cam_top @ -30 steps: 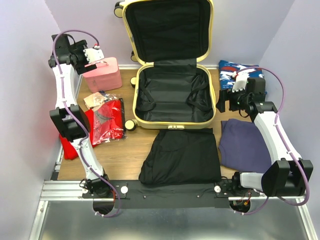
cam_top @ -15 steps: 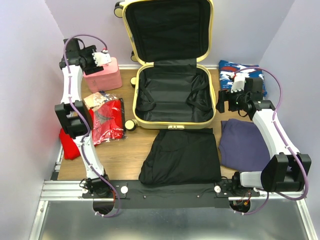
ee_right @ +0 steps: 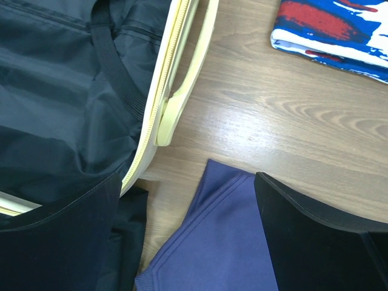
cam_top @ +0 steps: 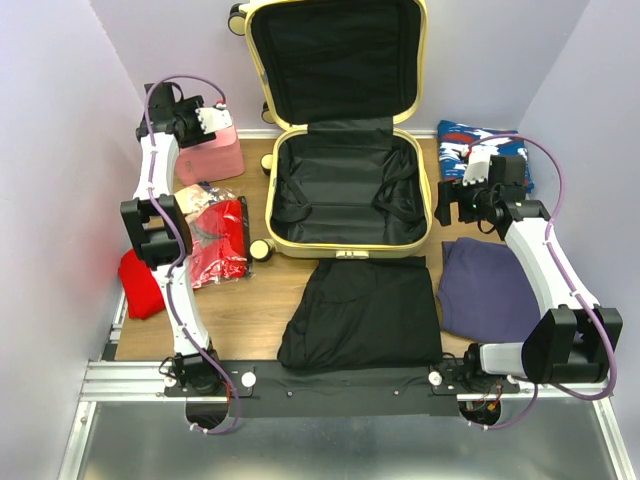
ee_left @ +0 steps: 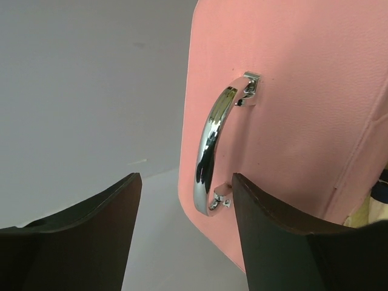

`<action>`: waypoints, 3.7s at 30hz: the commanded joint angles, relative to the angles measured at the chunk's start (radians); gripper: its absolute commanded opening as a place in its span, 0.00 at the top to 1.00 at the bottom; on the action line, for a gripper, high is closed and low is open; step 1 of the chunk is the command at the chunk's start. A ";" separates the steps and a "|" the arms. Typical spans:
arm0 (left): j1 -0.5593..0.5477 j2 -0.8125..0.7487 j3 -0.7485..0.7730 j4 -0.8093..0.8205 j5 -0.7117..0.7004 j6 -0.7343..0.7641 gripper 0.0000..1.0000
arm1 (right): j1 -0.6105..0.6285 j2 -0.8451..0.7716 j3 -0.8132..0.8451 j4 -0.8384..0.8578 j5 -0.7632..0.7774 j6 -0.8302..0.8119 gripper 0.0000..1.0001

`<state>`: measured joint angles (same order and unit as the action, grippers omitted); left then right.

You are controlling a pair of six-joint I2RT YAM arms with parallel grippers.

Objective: Pack the luggage

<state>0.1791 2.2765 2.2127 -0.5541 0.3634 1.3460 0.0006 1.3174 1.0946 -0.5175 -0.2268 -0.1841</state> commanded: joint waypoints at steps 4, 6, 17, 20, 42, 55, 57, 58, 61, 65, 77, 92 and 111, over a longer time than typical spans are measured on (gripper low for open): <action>-0.009 0.034 0.027 0.123 -0.052 -0.054 0.38 | -0.004 0.011 0.033 0.008 0.027 -0.015 0.00; -0.013 0.037 0.024 0.151 -0.060 -0.074 0.41 | -0.004 0.014 0.033 0.008 0.023 -0.014 0.00; -0.023 -0.031 0.088 0.264 -0.133 -0.355 1.00 | -0.002 0.025 0.047 0.028 -0.017 0.055 0.00; -0.035 -0.098 0.116 0.276 -0.162 -0.481 1.00 | -0.002 0.037 0.060 0.051 -0.040 0.104 0.00; -0.411 -0.597 -0.048 0.048 -0.083 -1.186 1.00 | -0.004 0.195 0.248 0.237 -0.345 0.574 0.07; -0.590 -0.508 -0.151 0.051 -0.673 -1.405 1.00 | -0.002 0.146 0.154 0.229 -0.249 0.540 0.07; -0.676 -0.509 -0.267 0.161 -0.851 -1.307 1.00 | -0.004 0.146 0.134 0.228 -0.230 0.531 0.07; -0.708 -0.503 -0.309 0.204 -0.915 -1.270 1.00 | -0.004 0.149 0.130 0.225 -0.221 0.528 0.07; -0.779 -0.441 -0.396 0.312 -1.058 -1.191 1.00 | -0.004 0.158 0.119 0.214 -0.227 0.526 0.07; -0.837 -0.312 -0.384 0.312 -1.159 -1.171 1.00 | -0.002 0.171 0.103 0.208 -0.226 0.540 0.07; -0.914 -0.051 -0.200 0.106 -0.993 -1.370 1.00 | -0.004 0.221 0.108 0.183 -0.212 0.531 0.07; -0.918 -0.224 -0.151 0.083 -0.408 -1.401 0.09 | -0.002 0.290 0.139 0.177 -0.227 0.546 0.07; -0.469 -0.261 -0.096 0.039 0.071 -1.352 0.17 | 0.229 0.558 0.359 0.316 -0.307 0.798 0.19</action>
<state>-0.2993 1.9705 2.1246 -0.4625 0.2974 -0.0265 0.0895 1.7607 1.3533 -0.3260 -0.4267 0.5007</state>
